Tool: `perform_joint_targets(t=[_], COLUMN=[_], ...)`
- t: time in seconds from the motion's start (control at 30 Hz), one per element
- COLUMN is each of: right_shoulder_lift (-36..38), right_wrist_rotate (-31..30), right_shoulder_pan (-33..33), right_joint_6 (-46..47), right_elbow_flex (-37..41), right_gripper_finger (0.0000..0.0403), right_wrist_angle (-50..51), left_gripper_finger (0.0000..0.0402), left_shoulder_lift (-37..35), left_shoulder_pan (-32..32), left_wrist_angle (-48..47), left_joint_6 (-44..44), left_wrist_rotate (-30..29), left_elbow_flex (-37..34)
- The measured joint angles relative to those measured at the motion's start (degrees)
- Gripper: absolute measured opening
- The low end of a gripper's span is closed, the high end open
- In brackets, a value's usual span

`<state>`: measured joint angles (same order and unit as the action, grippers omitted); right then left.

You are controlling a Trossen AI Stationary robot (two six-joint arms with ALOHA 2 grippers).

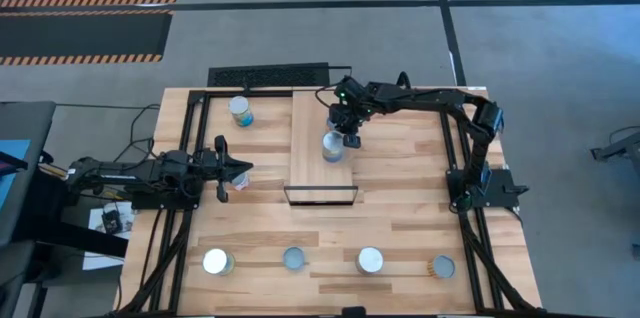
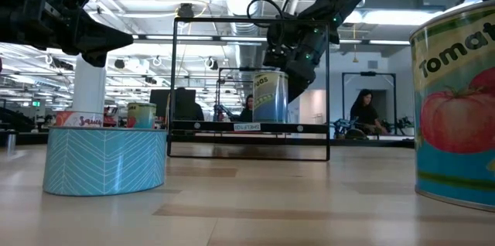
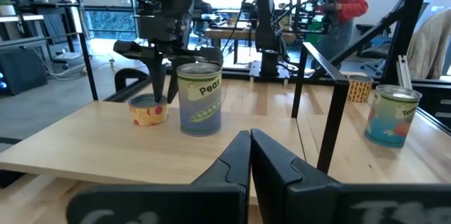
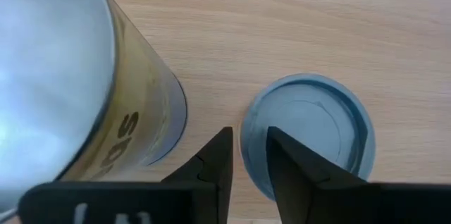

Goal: Pick and place cans onto a shelf
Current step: Put the canned pineapple on the shelf, then adjust the canned peas on the shelf

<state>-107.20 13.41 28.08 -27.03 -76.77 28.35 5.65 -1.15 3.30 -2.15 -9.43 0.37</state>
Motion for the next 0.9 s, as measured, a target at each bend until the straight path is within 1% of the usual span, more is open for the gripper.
perform_joint_targets(t=[0.1, 0.27, 0.37, 0.43, 0.5, 0.57, 0.63, 0.73, 0.9], right_shoulder_lift=[0.9, 5.8, 10.6, 13.7, 16.3, 18.0, 18.5, 17.1, 13.0], right_wrist_rotate=[-0.2, -6.0, -7.6, -7.3, -5.8, -2.4, -0.2, -0.1, -5.2], right_shoulder_pan=[0.0, -0.4, -0.4, -0.4, -0.8, -2.0, -3.9, -7.2, -11.3], right_joint_6=[0.0, 0.0, 1.4, 3.5, 5.6, 7.9, 10.6, 12.7, 13.7], right_elbow_flex=[0.1, 0.0, 0.0, 0.0, 0.0, 0.0, 0.0, 0.0, 0.0], right_gripper_finger=[0.0116, 0.0104, 0.0078, 0.005, 0.0018, 0.001, 0.0014, 0.001, 0.0009], right_wrist_angle=[0.8, 3.8, 7.0, 8.3, 8.7, 8.1, 7.3, 5.7, 3.2], left_gripper_finger=[0.0, 0.0, 0.0, 0.0, 0.0, 0.0, 0.0, 0.0, 0.0], left_shoulder_lift=[0.0, 0.0, 0.0, 0.0, 0.0, 0.0, 0.0, 0.0, 0.0], left_shoulder_pan=[0.0, 0.0, 0.0, 0.0, 0.0, 0.0, 0.0, 0.0, 0.0], left_wrist_angle=[0.0, 0.0, 0.0, 0.0, 0.0, 0.0, 0.0, 0.0, 0.0], left_joint_6=[0.0, 0.0, 0.5, 0.5, 0.5, 0.5, 0.5, 0.5, 0.5], left_wrist_rotate=[0.0, 0.0, 0.0, 0.0, 0.0, 0.0, 0.0, -0.1, -0.1], left_elbow_flex=[0.0, 0.0, 0.0, 0.0, 0.0, 0.0, 0.0, 0.0, 0.0])
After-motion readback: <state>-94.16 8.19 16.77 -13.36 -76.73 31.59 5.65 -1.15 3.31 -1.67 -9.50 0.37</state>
